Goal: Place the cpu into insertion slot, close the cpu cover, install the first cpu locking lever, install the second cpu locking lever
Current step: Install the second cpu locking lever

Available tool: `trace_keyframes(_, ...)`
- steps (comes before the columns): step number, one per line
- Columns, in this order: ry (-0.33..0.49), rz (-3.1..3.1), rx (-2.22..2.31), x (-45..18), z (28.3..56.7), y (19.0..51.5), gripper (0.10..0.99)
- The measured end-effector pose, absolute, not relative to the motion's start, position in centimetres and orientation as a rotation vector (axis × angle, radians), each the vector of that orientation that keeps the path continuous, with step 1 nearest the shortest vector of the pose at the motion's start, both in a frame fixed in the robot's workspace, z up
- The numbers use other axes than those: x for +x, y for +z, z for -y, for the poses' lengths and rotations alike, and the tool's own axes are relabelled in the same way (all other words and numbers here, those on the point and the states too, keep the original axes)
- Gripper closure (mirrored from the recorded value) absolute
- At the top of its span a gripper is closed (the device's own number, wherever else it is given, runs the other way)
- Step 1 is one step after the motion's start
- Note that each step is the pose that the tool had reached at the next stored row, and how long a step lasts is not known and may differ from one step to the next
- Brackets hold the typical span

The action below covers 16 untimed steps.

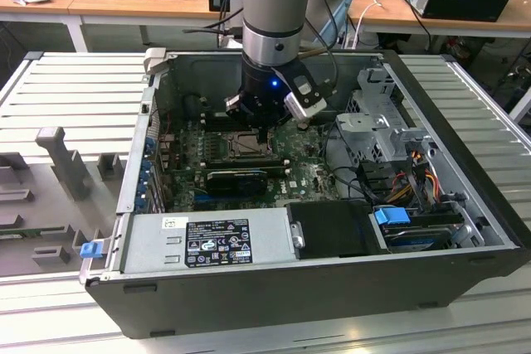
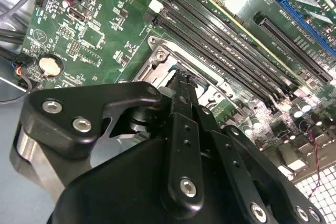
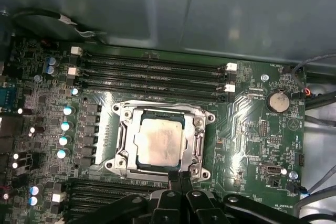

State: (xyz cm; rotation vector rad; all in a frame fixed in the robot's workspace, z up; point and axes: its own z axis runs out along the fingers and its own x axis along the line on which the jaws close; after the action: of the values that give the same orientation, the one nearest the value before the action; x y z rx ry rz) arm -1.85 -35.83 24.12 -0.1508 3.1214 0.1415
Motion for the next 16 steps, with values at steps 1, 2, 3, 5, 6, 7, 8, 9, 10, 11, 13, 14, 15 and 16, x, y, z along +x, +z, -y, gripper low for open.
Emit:
trace_keyframes(1,0.142,-3.121,-0.151,-1.9,35.9,24.1,0.98)
trace_keyframes(2,0.142,-3.121,-0.15,-1.9,36.0,24.1,0.98)
trace_keyframes(3,0.143,-3.121,-0.15,-1.9,36.3,24.1,0.98)
trace_keyframes(5,0.178,-3.119,-0.15,-1.9,36.7,24.1,0.98)
trace_keyframes(6,0.221,-3.115,-0.15,-1.9,36.8,24.1,0.98)
trace_keyframes(7,0.248,-3.113,-0.149,-1.9,37.0,24.1,0.98)
trace_keyframes(8,0.26,-3.113,-0.149,-1.9,37.2,24.1,0.98)
trace_keyframes(9,0.261,-3.113,-0.149,-1.9,37.4,24.1,0.98)
trace_keyframes(10,0.261,-3.113,-0.149,-1.9,37.5,24.1,0.98)
trace_keyframes(11,0.261,-3.113,-0.149,-1.9,37.8,24.0,0.98)
trace_keyframes(13,0.261,-3.114,-0.137,-1.9,38.0,23.9,0.98)
trace_keyframes(14,0.261,-3.113,-0.129,-1.9,38.1,23.9,0.98)
trace_keyframes(15,0.261,-3.113,-0.123,-1.9,38.1,23.8,0.98)
trace_keyframes(16,0.261,-3.113,-0.12,-1.9,38.5,23.8,0.98)
